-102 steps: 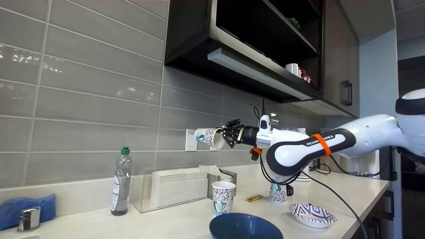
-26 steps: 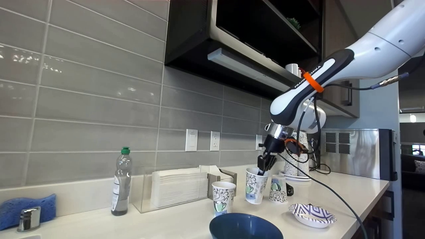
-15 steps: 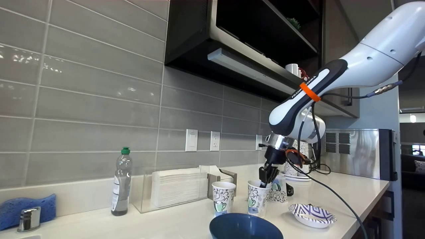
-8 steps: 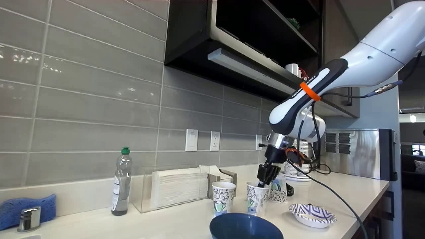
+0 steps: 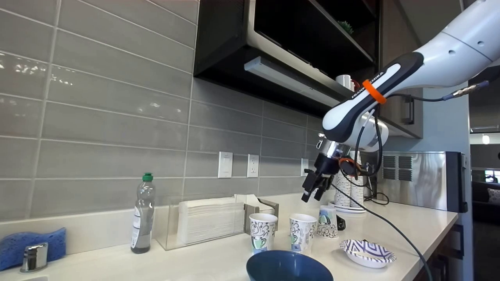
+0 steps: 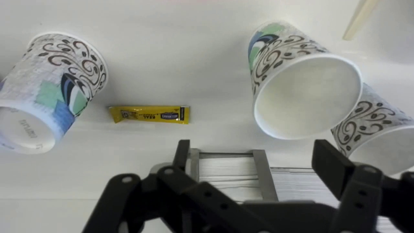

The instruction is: Pour some contents from the middle cup into the left cup

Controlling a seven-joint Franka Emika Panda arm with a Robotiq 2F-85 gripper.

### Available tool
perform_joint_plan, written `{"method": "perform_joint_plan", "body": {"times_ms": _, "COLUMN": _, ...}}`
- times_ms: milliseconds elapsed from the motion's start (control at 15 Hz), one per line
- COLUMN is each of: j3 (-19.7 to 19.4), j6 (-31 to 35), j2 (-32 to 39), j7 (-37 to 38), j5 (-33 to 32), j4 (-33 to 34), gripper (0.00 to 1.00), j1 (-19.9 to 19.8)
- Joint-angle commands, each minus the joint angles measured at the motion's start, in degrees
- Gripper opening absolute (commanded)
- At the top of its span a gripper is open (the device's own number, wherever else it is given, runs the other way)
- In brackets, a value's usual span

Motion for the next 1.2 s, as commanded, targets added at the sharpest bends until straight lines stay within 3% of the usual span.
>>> {"method": "perform_joint_plan", "body": {"times_ms": 0, "j3": -1.55, "j6": -4.09, "j2": -4.01, "j7": 3.81, "j5": -4.15, "j4": 0.89, "gripper": 1.00, "j1": 1.50}}
{"method": "perform_joint_plan", "body": {"times_ms": 467, "j3": -1.56, "j6": -7.61, "j2": -5.90, "j7": 10.85, "j5": -7.45, "j4": 4.02, "gripper": 1.00, "j1": 3.66}}
{"method": "perform_joint_plan", "body": {"times_ms": 1133, "j3": -0.62, "j6": -10.40, "j2": -5.90, "j7": 18.05, "j5": -6.21, "j4": 5.09, "gripper": 1.00, "j1": 6.66}}
